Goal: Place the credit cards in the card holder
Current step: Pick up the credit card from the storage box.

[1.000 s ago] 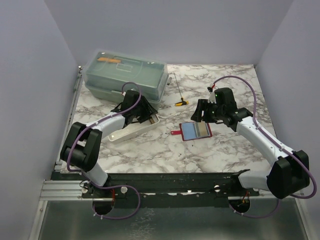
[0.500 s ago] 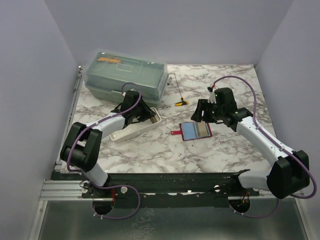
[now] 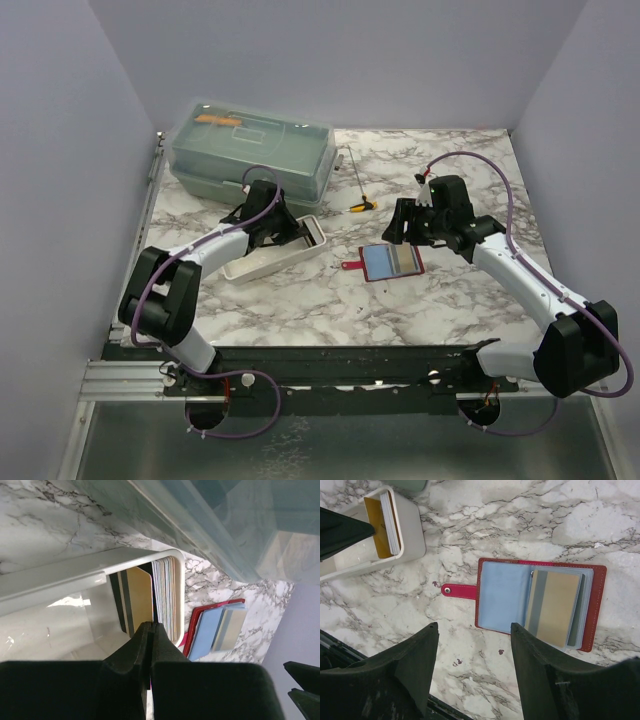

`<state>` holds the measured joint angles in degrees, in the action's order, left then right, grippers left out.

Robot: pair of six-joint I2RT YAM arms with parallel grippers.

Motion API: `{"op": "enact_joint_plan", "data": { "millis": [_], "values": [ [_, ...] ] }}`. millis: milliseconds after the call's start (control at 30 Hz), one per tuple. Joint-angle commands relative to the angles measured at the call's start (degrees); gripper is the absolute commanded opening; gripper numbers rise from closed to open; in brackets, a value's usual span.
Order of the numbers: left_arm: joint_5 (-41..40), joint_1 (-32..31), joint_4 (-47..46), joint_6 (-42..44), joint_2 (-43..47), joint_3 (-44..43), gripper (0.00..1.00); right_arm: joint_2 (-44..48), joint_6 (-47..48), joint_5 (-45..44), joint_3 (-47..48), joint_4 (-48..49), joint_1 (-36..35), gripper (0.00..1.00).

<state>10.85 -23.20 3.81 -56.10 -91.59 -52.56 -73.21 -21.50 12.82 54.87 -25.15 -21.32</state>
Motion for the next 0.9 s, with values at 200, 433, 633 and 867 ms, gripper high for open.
{"op": "enact_joint_plan", "data": {
  "millis": [200,433,633,867],
  "values": [
    [-1.71,0.17,14.0,-0.15,6.83,-3.49,0.0,0.38,-0.13,0.54,-0.49,-0.62,-0.12,0.63],
    [-1.8,0.19,18.62,0.57,10.39,-4.23,0.0,-0.62,0.17,2.15,-0.8,-0.09,-0.21,0.63],
    [-1.12,0.67,19.67,4.07,9.82,-5.27,0.0,-1.91,0.27,2.71,-0.32,0.17,-0.71,0.63],
    [-1.73,0.67,18.12,6.27,2.26,-7.7,0.51,-2.63,0.23,2.61,0.1,0.19,-1.31,0.62]
  ]
}}
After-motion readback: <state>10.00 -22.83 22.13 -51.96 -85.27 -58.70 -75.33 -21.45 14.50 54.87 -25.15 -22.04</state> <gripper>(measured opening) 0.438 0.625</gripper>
